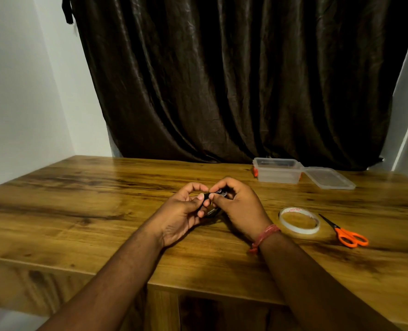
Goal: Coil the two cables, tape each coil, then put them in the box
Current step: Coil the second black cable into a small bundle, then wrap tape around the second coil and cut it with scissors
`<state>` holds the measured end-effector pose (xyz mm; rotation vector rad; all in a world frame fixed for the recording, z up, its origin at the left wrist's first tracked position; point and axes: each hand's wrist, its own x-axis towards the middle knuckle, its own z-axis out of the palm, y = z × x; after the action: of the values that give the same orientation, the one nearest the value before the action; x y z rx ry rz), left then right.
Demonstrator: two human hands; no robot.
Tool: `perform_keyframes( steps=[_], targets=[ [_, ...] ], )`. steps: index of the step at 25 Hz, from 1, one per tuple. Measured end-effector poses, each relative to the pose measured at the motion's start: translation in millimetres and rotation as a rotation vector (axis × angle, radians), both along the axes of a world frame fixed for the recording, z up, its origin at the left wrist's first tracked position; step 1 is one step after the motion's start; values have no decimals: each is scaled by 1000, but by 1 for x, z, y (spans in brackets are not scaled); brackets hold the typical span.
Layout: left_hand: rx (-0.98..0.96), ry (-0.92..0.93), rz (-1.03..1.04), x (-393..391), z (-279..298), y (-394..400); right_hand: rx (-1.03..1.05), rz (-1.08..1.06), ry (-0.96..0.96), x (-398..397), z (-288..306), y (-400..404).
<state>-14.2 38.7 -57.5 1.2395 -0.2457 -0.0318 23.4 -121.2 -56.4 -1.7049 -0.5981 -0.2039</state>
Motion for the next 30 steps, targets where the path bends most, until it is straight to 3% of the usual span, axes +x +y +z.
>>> perform_keyframes(
  steps=[6,12,23,30],
  targets=[
    [-30,-42,-77,0,-1,3,128,71,72,0,0,2],
    [-141,71,-209,-1,3,7,181,107,103,-1,0,2],
    [-141,89,-163,-1,0,3,162,79,96,-1,1,2],
    [-103,92,-65,-5,3,1,32,117,75,-5,4,-7]
  ],
)
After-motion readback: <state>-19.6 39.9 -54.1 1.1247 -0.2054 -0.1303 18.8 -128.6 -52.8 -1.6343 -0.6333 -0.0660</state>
